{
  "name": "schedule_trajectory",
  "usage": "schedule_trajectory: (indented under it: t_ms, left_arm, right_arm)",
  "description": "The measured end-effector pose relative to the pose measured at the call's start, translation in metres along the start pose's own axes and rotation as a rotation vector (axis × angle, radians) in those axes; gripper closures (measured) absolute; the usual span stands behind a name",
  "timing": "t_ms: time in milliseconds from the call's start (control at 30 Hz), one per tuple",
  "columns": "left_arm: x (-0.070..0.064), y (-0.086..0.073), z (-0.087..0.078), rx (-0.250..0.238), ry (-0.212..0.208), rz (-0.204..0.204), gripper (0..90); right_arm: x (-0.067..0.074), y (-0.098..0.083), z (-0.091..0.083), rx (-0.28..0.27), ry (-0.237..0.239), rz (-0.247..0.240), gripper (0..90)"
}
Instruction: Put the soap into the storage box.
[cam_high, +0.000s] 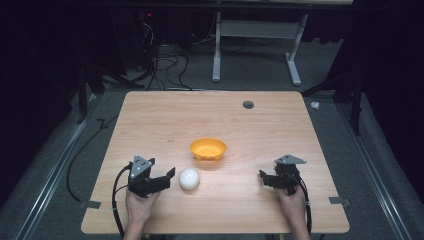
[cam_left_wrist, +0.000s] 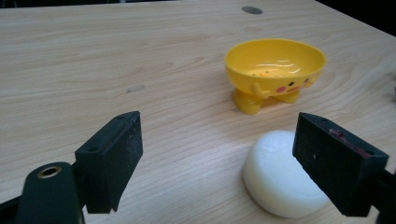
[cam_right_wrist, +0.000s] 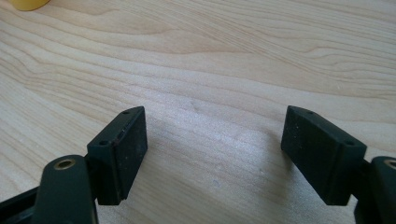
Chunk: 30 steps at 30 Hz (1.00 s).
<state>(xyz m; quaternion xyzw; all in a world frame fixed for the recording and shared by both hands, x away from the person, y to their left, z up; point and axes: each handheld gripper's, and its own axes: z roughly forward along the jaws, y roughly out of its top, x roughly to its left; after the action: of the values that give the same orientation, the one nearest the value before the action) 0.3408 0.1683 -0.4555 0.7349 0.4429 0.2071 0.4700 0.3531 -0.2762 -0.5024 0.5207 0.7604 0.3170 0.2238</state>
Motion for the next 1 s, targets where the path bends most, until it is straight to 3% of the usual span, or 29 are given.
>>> schedule_trajectory:
  t_ms: [200, 400, 800, 900, 1000]
  left_arm:
    - [-0.015, 0.004, 0.002, 0.004, -0.054, 0.040, 16.4]
    - [-0.026, 0.004, 0.010, 0.065, -0.091, 0.086, 15.8]
    - [-0.036, -0.001, 0.025, 0.124, -0.125, 0.104, 15.1]
    - [-0.038, -0.003, 0.029, 0.137, -0.141, 0.093, 15.0]
    - [-0.041, -0.005, 0.035, 0.161, -0.124, 0.108, 14.9]
  right_arm:
    - [0.000, 0.000, 0.000, 0.000, 0.000, 0.000, 23.3]
    - [0.000, 0.000, 0.000, 0.001, 0.001, 0.000, 23.1]
    - [0.000, 0.000, 0.000, 0.000, 0.001, 0.000, 23.1]
    - [0.000, 0.000, 0.000, 0.000, 0.001, 0.000, 23.1]
    - [0.000, 0.000, 0.000, 0.000, 0.000, 0.000, 23.1]
